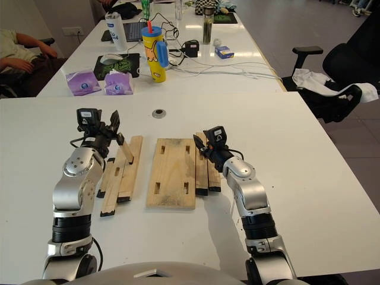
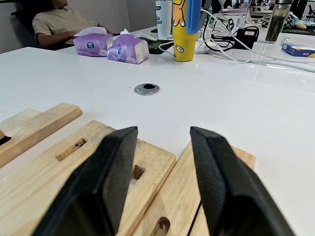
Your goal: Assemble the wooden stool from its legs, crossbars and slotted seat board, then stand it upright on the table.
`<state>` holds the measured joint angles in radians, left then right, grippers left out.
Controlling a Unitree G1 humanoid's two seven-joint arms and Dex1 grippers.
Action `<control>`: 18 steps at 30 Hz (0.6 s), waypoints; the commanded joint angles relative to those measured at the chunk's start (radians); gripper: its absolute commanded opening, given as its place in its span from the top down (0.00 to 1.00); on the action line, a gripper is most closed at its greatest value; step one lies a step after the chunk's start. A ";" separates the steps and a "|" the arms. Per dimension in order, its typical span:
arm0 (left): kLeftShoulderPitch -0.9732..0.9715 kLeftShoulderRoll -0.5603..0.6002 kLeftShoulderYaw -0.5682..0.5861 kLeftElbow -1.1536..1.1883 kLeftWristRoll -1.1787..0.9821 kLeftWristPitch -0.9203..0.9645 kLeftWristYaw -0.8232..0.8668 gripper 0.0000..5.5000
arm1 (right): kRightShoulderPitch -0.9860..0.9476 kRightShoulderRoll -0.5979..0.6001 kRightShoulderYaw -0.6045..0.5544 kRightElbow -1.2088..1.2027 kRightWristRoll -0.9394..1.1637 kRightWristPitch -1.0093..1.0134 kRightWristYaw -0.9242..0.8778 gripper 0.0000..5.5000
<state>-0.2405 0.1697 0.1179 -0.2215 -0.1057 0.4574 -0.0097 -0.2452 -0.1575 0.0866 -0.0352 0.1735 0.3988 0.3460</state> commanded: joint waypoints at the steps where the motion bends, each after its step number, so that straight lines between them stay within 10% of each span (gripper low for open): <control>1: -0.048 -0.006 0.017 -0.039 -0.008 0.000 0.010 0.56 | 0.006 0.004 -0.005 -0.001 0.000 -0.005 -0.003 0.64; 18: 0.070 -0.010 -0.128 0.054 0.039 0.197 -0.022 0.56 | 0.001 0.014 0.001 0.006 -0.004 -0.009 -0.005 0.64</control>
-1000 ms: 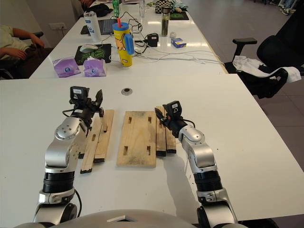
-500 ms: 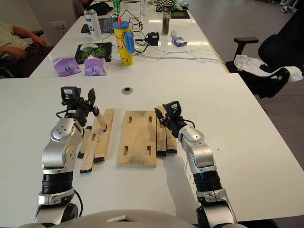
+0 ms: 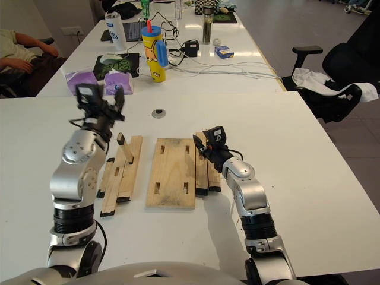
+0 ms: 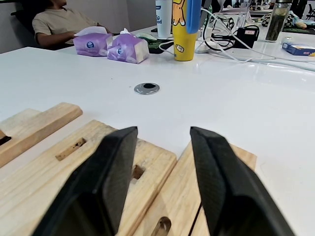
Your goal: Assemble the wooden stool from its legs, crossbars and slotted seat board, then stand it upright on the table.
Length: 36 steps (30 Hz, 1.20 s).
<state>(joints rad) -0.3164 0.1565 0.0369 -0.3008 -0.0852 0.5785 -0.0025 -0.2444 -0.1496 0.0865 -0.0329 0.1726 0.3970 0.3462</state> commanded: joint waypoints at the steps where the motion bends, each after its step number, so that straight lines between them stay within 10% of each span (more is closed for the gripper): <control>1: 0.161 0.010 -0.048 0.154 0.023 0.081 -0.033 0.56 | 0.001 0.008 0.001 0.002 -0.003 -0.008 -0.005 0.64; 12: 0.033 0.001 0.044 -0.018 0.009 -0.162 -0.018 0.56 | 0.011 0.012 -0.002 0.014 -0.010 -0.027 -0.011 0.64; 36: 0.384 -0.115 -0.076 -0.288 0.028 0.118 0.061 0.58 | 0.060 -0.043 0.045 -0.096 -0.001 0.093 0.058 0.64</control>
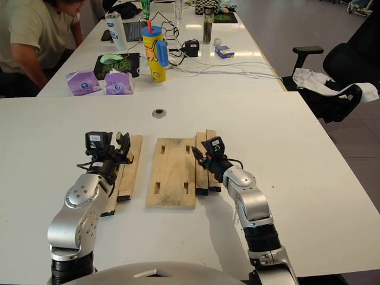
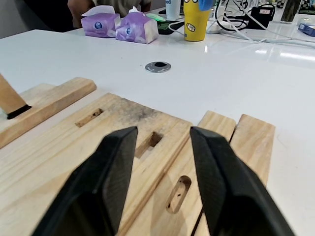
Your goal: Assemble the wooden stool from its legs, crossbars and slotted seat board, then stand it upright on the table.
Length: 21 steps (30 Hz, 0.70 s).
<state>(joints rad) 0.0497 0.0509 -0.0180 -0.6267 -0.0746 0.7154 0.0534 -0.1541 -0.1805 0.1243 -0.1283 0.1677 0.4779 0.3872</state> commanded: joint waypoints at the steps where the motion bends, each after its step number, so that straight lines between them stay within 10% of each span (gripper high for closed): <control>1: 0.019 -0.012 -0.024 0.046 0.022 -0.030 0.007 0.60 | -0.033 -0.013 0.010 0.001 0.003 0.011 0.022 0.64; 13: -0.025 0.012 -0.066 0.200 0.095 -0.154 -0.007 0.91 | -0.014 -0.020 0.033 -0.013 -0.006 0.007 0.033 0.64; 21: -0.232 0.043 0.030 0.284 0.028 -0.231 -0.074 0.93 | -0.054 0.002 -0.017 0.022 0.038 -0.008 0.026 0.60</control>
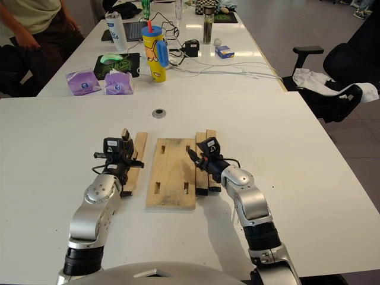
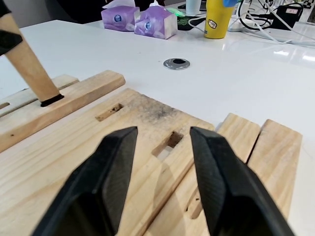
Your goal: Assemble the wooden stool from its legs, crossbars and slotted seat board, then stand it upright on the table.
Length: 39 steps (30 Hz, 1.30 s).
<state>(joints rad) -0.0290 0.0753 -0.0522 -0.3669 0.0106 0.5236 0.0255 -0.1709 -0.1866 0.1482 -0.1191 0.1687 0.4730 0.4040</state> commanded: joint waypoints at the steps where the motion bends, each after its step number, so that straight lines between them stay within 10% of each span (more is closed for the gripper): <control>1: -0.201 0.024 0.088 0.038 -0.087 -0.040 -0.068 0.93 | -0.046 0.009 -0.054 0.018 0.057 0.006 0.022 0.59; 15: -0.594 0.140 0.325 0.327 -0.664 0.161 -0.510 0.93 | -0.216 0.008 -0.398 0.197 0.678 0.352 0.268 0.23; 39: -0.757 0.186 0.437 0.567 -1.203 0.673 -0.592 0.93 | -0.334 -0.062 -0.592 0.228 1.275 0.652 0.277 0.22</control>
<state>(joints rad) -0.7506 0.2595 0.3907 0.1886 -1.1715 1.1783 -0.5698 -0.4817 -0.2417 -0.4268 0.1049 1.3885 1.1095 0.6969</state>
